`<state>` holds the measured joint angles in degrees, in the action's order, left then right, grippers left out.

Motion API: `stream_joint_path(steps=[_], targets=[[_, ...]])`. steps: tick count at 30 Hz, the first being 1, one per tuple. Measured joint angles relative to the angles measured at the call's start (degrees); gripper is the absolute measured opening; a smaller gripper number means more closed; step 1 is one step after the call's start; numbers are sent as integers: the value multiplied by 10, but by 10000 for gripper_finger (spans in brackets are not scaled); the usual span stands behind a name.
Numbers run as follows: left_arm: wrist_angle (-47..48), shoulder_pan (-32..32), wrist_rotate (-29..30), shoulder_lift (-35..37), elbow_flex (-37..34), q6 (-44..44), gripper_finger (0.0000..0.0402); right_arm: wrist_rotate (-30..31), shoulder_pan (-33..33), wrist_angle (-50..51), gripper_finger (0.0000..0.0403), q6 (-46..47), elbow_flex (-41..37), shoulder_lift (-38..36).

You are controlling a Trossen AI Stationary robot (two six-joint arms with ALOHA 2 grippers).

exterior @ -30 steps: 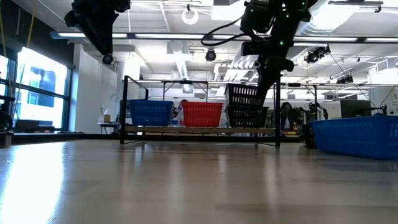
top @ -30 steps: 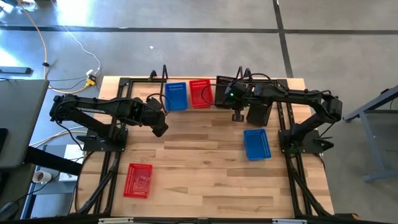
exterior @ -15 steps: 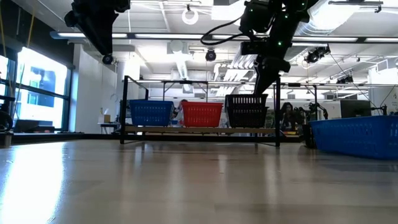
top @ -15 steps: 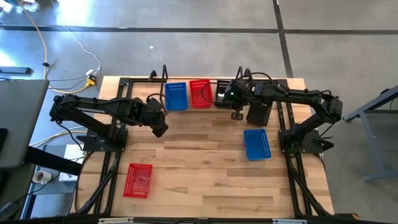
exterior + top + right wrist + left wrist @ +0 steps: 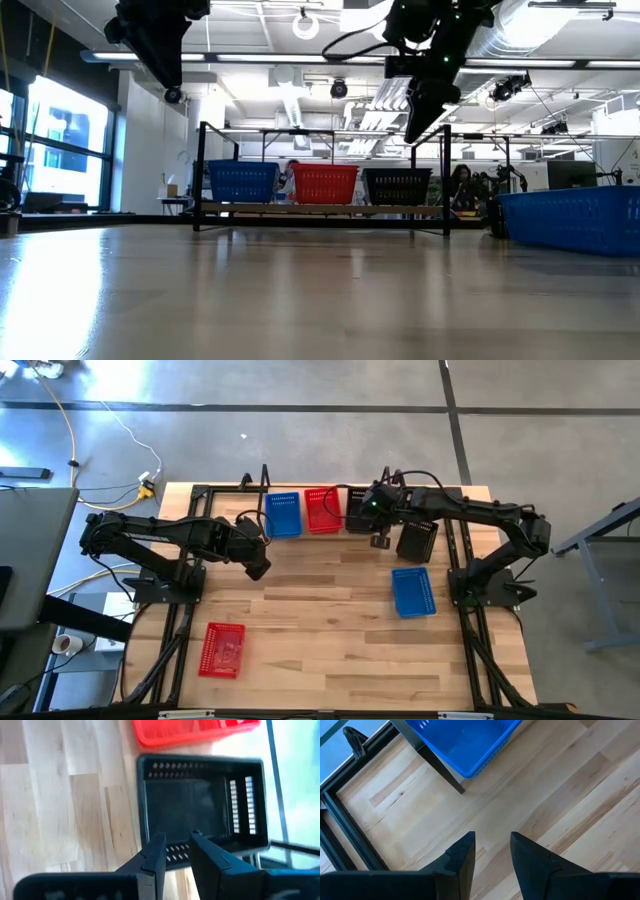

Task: Stack baskets on shelf by color
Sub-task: Stack the red bin on top of the red bin on the shelf

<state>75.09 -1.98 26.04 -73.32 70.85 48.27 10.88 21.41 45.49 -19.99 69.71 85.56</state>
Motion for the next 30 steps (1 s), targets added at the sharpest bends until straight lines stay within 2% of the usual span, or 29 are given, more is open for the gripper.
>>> stream_joint_path(steps=[3,10,16,30], targets=[[0,0,-4,0,0,0,115,-6,0,15,71,22,0,-4],[0,0,-60,0,0,0,115,-67,-23,32,71,105,0,-33],[-1,7,-75,0,0,-5,115,-113,-50,59,71,183,0,-50],[-52,74,-145,0,0,-96,115,-128,-161,121,71,368,0,-52]])
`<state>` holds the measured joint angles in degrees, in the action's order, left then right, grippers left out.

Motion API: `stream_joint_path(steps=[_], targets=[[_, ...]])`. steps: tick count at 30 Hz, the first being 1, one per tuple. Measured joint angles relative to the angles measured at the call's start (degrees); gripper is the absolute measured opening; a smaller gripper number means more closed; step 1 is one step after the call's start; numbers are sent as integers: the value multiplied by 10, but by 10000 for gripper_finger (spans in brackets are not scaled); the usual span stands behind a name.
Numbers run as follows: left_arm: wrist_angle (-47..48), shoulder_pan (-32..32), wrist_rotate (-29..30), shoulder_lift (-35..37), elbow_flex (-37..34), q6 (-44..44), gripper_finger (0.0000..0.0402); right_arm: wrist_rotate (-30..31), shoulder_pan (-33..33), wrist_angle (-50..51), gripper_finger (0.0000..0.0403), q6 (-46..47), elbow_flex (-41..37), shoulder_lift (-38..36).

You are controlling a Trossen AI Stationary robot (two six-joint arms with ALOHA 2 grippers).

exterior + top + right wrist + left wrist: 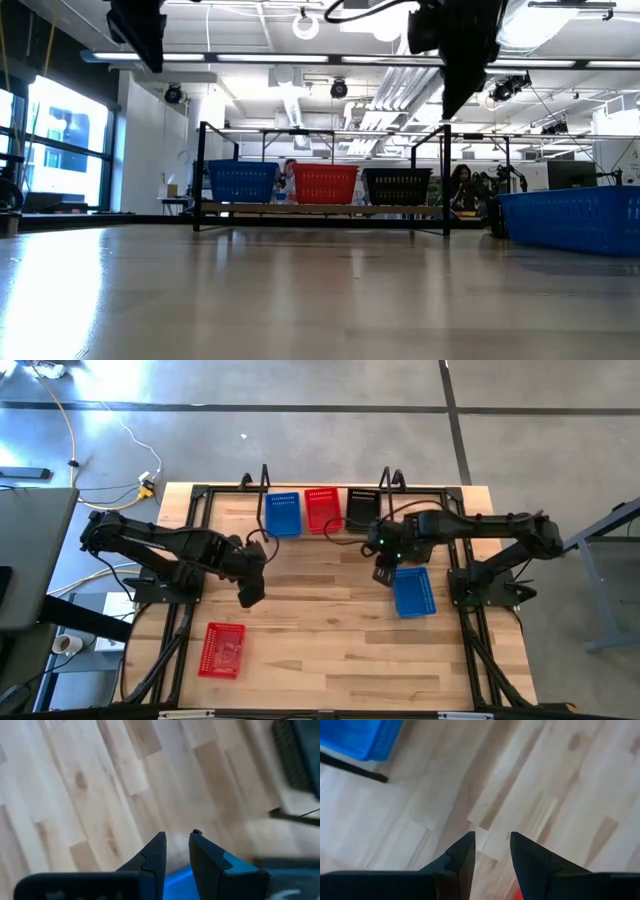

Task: Stack baskets on shelf by color
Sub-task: Stack the red bin on top of the red bin on the shelf

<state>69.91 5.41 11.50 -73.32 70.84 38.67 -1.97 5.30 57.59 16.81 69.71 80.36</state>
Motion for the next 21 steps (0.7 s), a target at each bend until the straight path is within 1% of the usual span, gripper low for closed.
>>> stream_joint_path(steps=[5,10,16,21], targets=[[-1,19,-37,0,0,-32,115,-3,-49,6,71,83,0,0],[-2,51,-55,0,0,-48,115,-2,-98,42,71,137,0,0],[-4,93,-60,0,0,-54,115,-4,-163,95,71,179,0,0],[-9,123,-60,0,0,-50,115,-3,-217,104,71,204,-5,0]])
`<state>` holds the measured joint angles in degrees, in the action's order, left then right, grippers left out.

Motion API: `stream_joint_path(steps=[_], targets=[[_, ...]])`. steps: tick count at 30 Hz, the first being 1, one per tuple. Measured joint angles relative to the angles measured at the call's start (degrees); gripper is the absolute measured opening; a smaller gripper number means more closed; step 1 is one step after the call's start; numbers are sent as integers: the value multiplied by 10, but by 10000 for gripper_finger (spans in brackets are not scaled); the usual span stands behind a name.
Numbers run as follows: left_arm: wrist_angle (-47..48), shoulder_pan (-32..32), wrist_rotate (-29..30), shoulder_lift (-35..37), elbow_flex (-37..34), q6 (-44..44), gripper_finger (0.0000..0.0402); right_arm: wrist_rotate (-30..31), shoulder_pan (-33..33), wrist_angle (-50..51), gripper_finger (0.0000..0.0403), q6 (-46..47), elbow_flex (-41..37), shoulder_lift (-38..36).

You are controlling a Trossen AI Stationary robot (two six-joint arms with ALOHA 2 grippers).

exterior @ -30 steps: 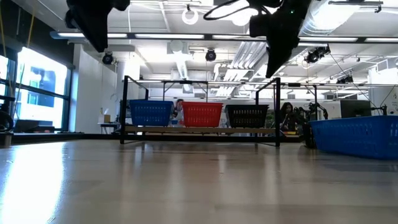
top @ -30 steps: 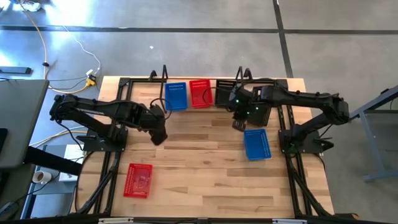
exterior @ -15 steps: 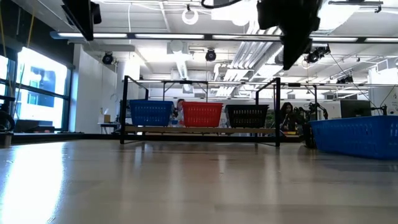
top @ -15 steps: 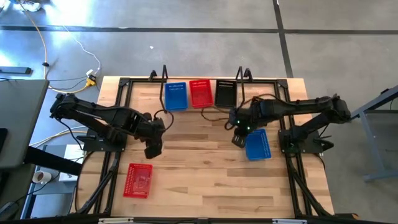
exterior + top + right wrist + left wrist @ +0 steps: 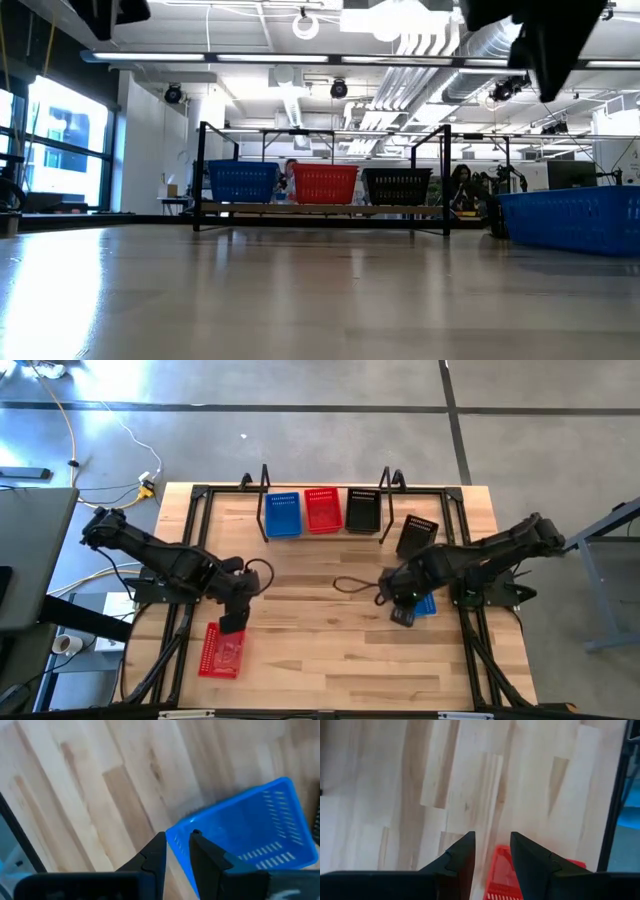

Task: Stack baskets on shelf by color
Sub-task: Stack the red bin on top of the red bin on the shelf

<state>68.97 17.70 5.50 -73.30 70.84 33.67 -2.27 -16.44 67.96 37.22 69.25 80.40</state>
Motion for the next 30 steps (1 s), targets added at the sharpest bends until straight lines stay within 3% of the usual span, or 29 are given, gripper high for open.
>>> stream_joint_path(steps=[14,22,30], targets=[[-4,109,-33,0,0,40,115,48,-109,-5,71,138,-9,0],[-12,206,-36,0,0,107,115,89,-118,-8,71,179,-9,0],[-51,281,-36,0,0,180,116,91,-109,-8,71,178,-9,0]])
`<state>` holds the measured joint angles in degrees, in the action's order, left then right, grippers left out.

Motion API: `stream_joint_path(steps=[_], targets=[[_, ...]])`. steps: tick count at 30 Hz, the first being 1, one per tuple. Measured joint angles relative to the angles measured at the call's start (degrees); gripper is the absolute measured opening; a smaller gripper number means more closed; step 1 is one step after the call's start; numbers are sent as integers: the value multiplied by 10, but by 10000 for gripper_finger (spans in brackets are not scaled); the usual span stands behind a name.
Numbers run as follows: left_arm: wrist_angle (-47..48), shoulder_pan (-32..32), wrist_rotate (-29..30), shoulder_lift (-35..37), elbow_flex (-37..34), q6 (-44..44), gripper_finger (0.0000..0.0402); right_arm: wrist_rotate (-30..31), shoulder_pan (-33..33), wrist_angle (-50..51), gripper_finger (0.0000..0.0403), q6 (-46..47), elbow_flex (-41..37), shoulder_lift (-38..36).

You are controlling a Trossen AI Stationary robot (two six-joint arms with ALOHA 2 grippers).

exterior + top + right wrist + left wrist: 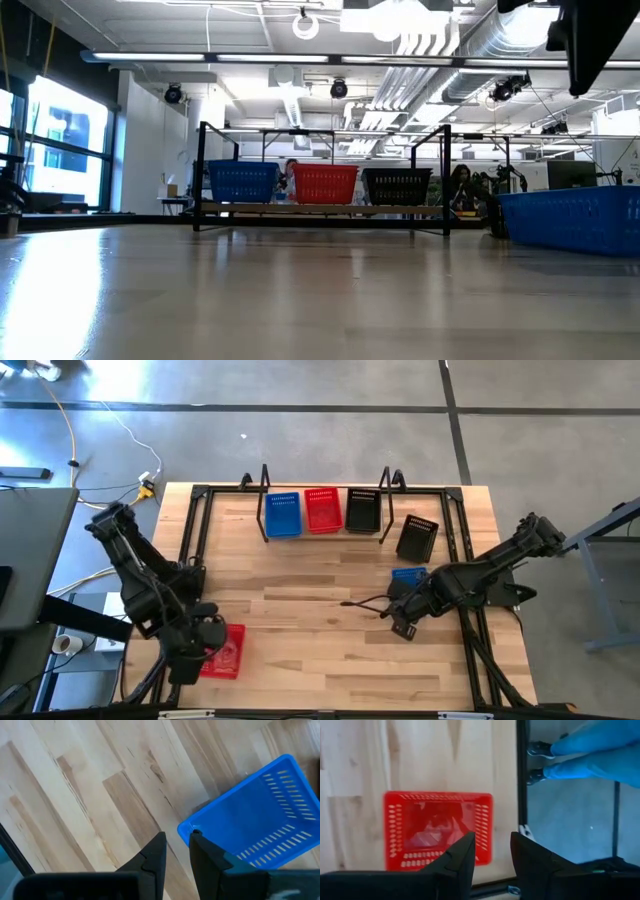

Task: Stack baskets on shelf by color
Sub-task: Stack the red bin on top of the red bin on the shelf

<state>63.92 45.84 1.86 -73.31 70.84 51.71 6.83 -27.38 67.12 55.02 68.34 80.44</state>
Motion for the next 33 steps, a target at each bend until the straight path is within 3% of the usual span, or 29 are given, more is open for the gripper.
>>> stream_joint_path(steps=[11,19,33], targets=[[-26,49,3,-32,0,64,162,0,0,-1,71,-11,0,0],[-45,59,36,-124,0,47,151,2,0,-3,71,-15,0,0],[-61,60,15,-245,0,51,151,1,0,-3,71,-15,0,0]])
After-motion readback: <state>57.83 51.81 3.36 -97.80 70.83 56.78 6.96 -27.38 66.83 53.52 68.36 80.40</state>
